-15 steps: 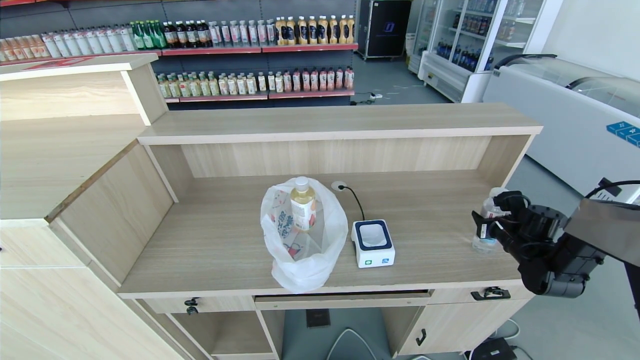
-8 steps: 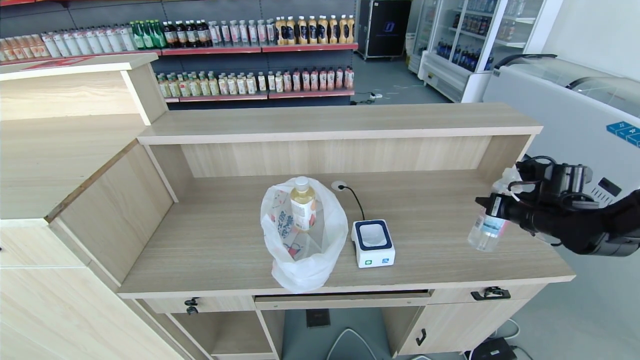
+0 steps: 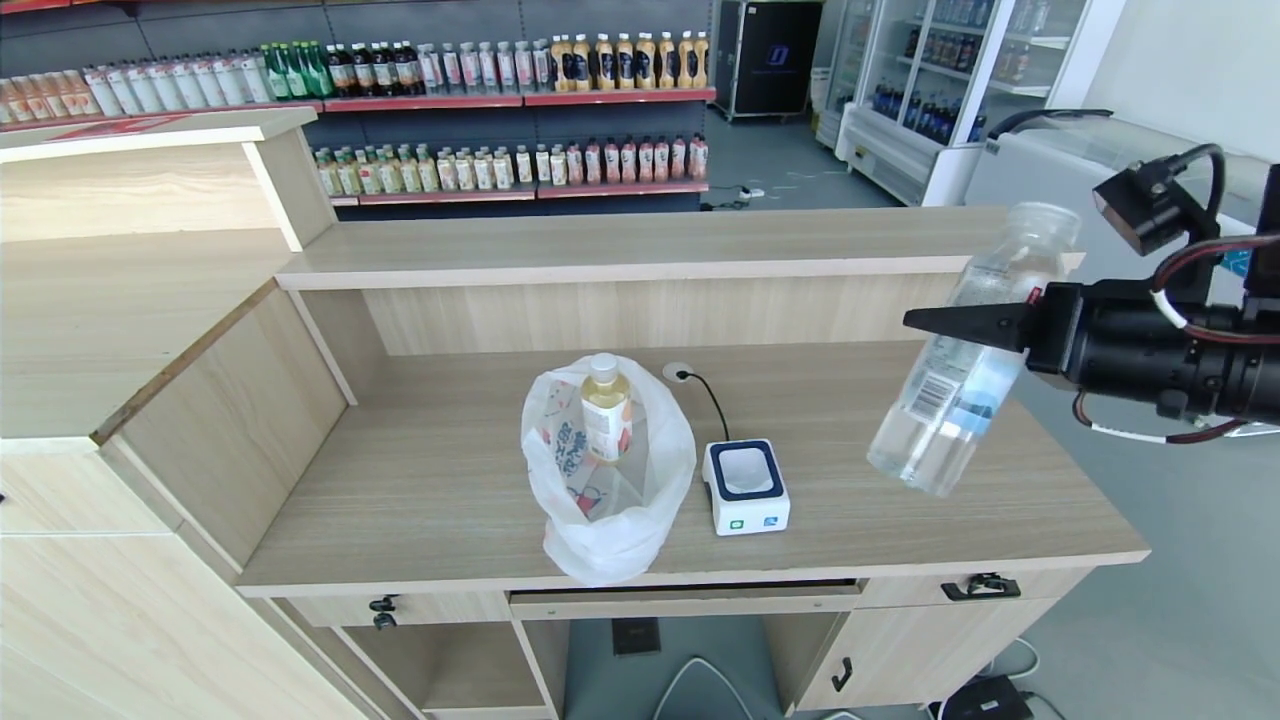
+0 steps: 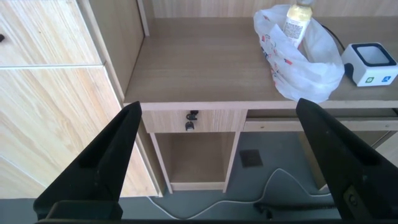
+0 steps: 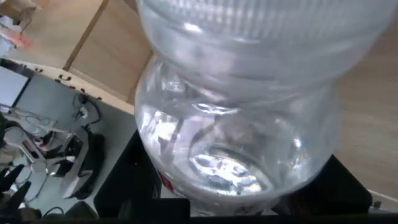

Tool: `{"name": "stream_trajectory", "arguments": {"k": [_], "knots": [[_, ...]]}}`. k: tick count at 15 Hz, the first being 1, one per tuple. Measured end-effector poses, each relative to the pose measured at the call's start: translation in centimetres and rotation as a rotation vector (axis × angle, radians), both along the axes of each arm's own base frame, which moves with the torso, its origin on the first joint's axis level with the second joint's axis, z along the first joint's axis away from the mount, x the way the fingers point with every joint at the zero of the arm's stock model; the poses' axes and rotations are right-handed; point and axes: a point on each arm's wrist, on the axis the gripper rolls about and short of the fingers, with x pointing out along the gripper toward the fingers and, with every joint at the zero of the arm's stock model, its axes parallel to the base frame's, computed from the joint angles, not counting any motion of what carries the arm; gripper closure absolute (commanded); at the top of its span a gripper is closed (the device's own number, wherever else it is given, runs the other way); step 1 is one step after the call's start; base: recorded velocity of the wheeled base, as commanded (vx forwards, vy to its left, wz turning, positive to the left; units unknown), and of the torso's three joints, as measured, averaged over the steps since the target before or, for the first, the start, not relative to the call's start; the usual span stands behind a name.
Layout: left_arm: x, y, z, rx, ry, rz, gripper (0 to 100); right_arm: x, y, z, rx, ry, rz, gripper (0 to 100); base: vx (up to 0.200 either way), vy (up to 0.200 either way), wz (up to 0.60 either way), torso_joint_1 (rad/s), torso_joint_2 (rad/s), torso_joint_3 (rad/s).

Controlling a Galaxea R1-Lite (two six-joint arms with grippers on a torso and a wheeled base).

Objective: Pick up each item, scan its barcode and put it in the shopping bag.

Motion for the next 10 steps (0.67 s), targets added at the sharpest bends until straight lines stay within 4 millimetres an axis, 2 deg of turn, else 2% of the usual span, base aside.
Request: {"name": "stream_trajectory", "arguments": {"k": [4,7,10], "knots": [[0.0,0.0,0.0,0.000,0.000,0.000,0,-5.7,1.7,3.1,0.039,-0.076,0.235,100,0.000,0.000,0.00,0.000,0.00,0.000],[0.0,0.0,0.0,0.000,0.000,0.000,0,-8.2,2.0,3.5,0.035,-0.127,0.302,100,0.000,0.000,0.00,0.000,0.00,0.000],[0.0,0.0,0.0,0.000,0.000,0.000,0,-9.7,2.0,2.7,-0.018,-0.181,0.344,100,0.000,0.000,0.00,0.000,0.00,0.000]]}}
